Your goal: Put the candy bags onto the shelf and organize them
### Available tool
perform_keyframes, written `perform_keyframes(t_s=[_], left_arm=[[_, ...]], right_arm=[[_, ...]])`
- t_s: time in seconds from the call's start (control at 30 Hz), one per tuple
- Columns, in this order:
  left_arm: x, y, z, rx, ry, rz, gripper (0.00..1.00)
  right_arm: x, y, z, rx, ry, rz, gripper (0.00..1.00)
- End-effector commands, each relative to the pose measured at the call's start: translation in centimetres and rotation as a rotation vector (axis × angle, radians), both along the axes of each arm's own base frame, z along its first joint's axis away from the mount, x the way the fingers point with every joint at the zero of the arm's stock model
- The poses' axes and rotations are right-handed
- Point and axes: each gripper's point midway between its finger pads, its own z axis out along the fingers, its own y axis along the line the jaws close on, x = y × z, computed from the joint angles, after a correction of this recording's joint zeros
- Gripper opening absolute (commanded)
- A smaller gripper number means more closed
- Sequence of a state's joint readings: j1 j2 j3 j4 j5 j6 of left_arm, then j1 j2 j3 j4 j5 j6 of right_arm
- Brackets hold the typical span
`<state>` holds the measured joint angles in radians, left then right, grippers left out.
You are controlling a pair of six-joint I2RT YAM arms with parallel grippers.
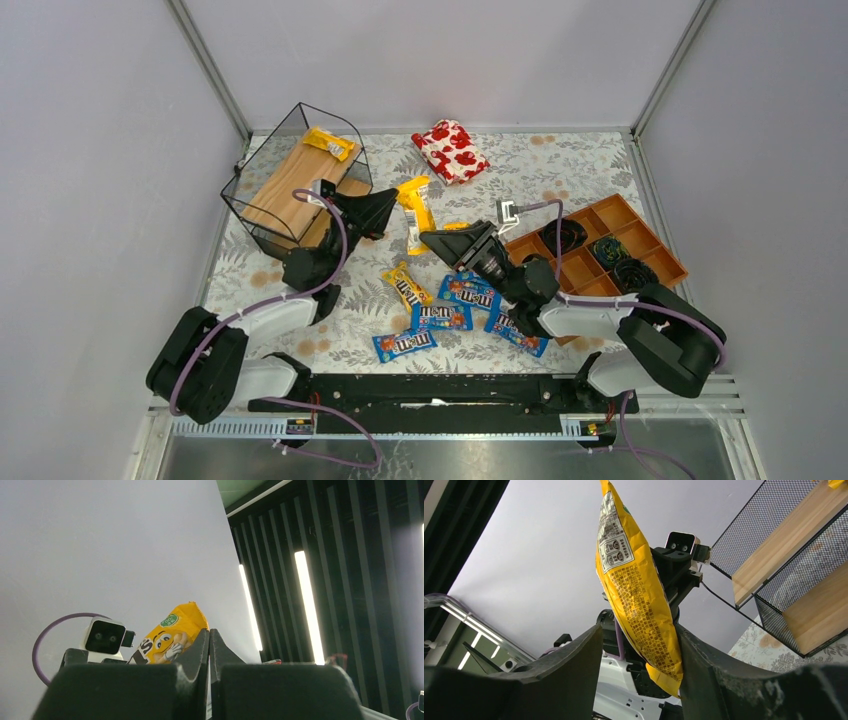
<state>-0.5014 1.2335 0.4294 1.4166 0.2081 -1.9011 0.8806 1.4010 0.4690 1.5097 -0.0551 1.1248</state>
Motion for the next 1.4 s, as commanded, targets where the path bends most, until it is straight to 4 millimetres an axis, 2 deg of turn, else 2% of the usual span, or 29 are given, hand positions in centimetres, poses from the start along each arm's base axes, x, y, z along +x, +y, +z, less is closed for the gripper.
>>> perform_keyframes(t_s=[0.0, 0.13, 0.27, 0.43, 0.67, 0.7, 0.8, 0.83, 0.97, 1.0, 1.03, 1.07, 1.13, 1.27, 1.37], left_arm=[[-1.2, 1.1, 2.2, -0.064, -0.108, 0.027, 0.00], [-1.2, 1.3, 2.1, -0.061, -0.114, 0.045, 0.00], [-1.1, 1.4, 1.8, -0.056, -0.108, 0.059, 0.00], [-1.1, 1.3, 1.2, -0.044, -0.101, 0.055, 0.00], [-1.3, 0.8, 0.0, 0.006, -0.093, 0.052, 0.00], [-1.4, 0.6, -0.3, 0.027, -0.099, 0.049, 0.06], [-1.8, 0.4, -2.1, 0.114, -0.097, 0.041, 0.40], [-1.9, 0.5, -3.2, 0.167, -0.093, 0.038, 0.52], [-1.4, 1.3, -7.3, 0.441, -0.074, 0.061, 0.86], [-0.9, 1.3, -8.7, 0.565, -0.082, 0.078, 0.89], [-0.6, 1.5, -11.0, 0.699, -0.029, 0.073, 0.93], [-0.5, 1.8, -11.5, 0.801, -0.048, 0.087, 0.98], [-0.8, 2.1, -11.2, 0.959, -0.134, 0.096, 0.99], [-1.9, 1.7, -10.1, 1.097, -0.287, 0.015, 0.99], [-3.0, 0.8, -9.7, 1.099, -0.372, -0.102, 0.99]], right_arm=[[-2.0, -2.6, 5.1, 0.194, -0.109, -0.010, 0.57], [-2.0, -2.7, 4.8, 0.193, -0.097, -0.012, 0.57], [-2.4, -2.8, 5.4, 0.208, -0.107, -0.004, 0.59], [-2.1, -3.7, 5.6, 0.230, -0.088, -0.044, 0.41], [-1.9, -3.5, 4.7, 0.194, -0.095, -0.057, 0.25], [-1.9, -3.5, 4.5, 0.187, -0.097, -0.057, 0.24], [-1.9, -3.8, 3.6, 0.135, -0.109, -0.054, 0.21], [-1.8, -3.9, 3.3, 0.102, -0.110, -0.047, 0.21], [-0.4, -3.8, 0.2, -0.130, -0.072, -0.021, 0.16], [-0.1, -3.5, -1.9, -0.242, -0.029, 0.014, 0.15], [0.2, -3.5, -2.8, -0.320, -0.014, 0.024, 0.15], [0.5, -3.6, -4.1, -0.416, 0.012, 0.038, 0.15], [0.3, -3.7, -5.4, -0.557, 0.013, 0.101, 0.13], [-2.3, -3.7, -4.6, -0.600, -0.057, 0.323, 0.15], [-4.3, -3.4, -3.8, -0.587, -0.072, 0.465, 0.15]])
